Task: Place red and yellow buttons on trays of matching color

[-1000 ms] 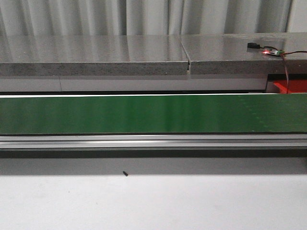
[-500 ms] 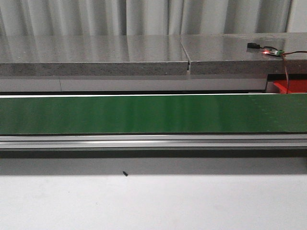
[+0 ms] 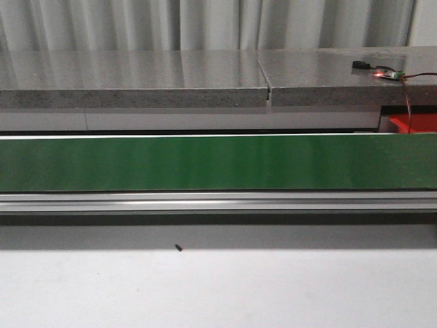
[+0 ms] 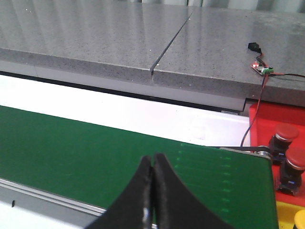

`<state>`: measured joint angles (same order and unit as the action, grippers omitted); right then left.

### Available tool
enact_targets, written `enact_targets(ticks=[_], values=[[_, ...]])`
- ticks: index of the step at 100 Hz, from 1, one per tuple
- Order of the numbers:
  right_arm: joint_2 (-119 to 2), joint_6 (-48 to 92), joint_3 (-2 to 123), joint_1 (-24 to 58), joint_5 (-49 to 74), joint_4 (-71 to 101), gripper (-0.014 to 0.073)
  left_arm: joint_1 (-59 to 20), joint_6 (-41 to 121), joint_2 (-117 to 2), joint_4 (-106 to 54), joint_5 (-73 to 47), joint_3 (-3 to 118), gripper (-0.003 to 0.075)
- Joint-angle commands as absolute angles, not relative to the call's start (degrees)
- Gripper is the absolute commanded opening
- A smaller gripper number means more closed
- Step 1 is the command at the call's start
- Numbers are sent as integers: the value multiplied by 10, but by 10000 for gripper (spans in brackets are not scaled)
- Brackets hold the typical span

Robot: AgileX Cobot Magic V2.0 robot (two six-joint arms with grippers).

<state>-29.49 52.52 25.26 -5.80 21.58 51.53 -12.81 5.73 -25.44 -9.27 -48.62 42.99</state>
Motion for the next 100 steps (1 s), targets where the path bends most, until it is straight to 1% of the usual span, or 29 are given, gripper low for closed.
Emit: enact_targets(ticks=[1,28,40,52,61,66,73,80,87,92,100], values=[[-294,526,268,-58,202,531,-66,-133,42,-268,-100,-440,443,-19],[-294,526,268,-58,202,531,-66,-131,36,-340,-78,-402,443,-19],[-294,526,268,-58,202,531,-66,-118,0,-382,-66,-371,443,-19],[-294,526,268,-58,202,531,-66,-80,-12,-429,-62,-370,455,-18],[-294,526,268,-58,202,531,-66,-35,-12,-467,-63,-368,470,-15],[-294,526,268,-58,202,531,-66,-7,-12,-485,-63,-366,478,0],[-294,526,268,-58,202,531,-66,33,-7,-514,-63,-359,485,49],[-294,526,268,-58,202,531,-66,70,-6,-542,-63,-356,493,131],[-294,526,268,-58,202,531,-66,99,-6,-569,-63,-356,499,244],[-294,526,268,-58,203,531,-66,118,-6,-587,-63,-356,503,343],[-294,526,268,-58,203,531,-66,150,-6,-614,-63,-356,513,462]])
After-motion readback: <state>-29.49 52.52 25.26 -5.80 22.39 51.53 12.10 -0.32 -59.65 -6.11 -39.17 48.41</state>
